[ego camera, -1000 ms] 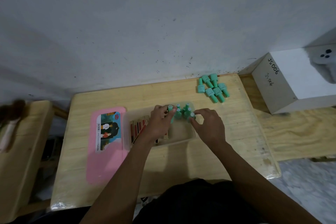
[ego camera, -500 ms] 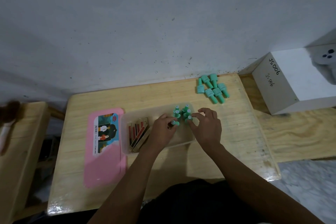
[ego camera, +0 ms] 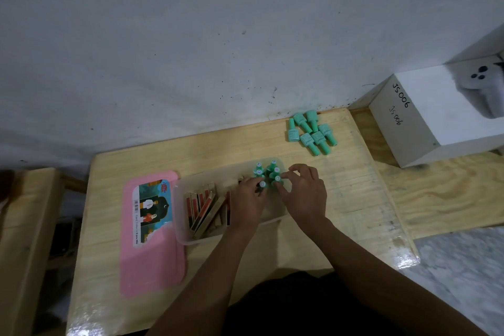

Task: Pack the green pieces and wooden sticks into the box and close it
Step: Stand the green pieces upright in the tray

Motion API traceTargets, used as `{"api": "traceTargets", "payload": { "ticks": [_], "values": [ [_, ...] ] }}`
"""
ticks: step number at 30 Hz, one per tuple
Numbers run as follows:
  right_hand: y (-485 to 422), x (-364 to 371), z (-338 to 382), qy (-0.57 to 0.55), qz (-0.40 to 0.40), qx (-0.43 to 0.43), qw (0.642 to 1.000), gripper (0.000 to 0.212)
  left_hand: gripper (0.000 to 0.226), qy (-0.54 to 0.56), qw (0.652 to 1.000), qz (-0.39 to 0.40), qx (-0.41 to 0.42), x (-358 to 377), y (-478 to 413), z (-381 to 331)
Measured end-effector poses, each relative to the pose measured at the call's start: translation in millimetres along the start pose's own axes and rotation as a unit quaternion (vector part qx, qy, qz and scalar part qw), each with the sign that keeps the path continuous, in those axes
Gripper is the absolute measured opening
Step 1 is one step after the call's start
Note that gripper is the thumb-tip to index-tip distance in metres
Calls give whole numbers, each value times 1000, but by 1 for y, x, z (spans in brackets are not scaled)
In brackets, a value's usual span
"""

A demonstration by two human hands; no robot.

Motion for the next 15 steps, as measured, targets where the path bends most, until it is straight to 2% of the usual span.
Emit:
{"api": "traceTargets", "payload": {
  "ticks": [9, 13, 15],
  "values": [
    [1, 3, -4, 5, 26, -5, 1000, 25, 33, -6, 1000, -23, -3, 1, 3, 1],
    [0, -1, -2, -2, 42, 2, 999, 28, 54, -4, 999, -32, -28, -4, 8, 4],
    [0, -2, 0, -8, 56, 4, 998, 29, 62, 16, 998, -13, -53, -3, 9, 8]
  ]
}}
Point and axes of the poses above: each hand's wrist, its own y-axis away from the middle knuckle, its own x-axis out of the palm, z = x × y, the point moved 4 cm from there along -y, towards the middle knuckle, and after that the axes turned 7 degrees about x, right-handed, at the moved point
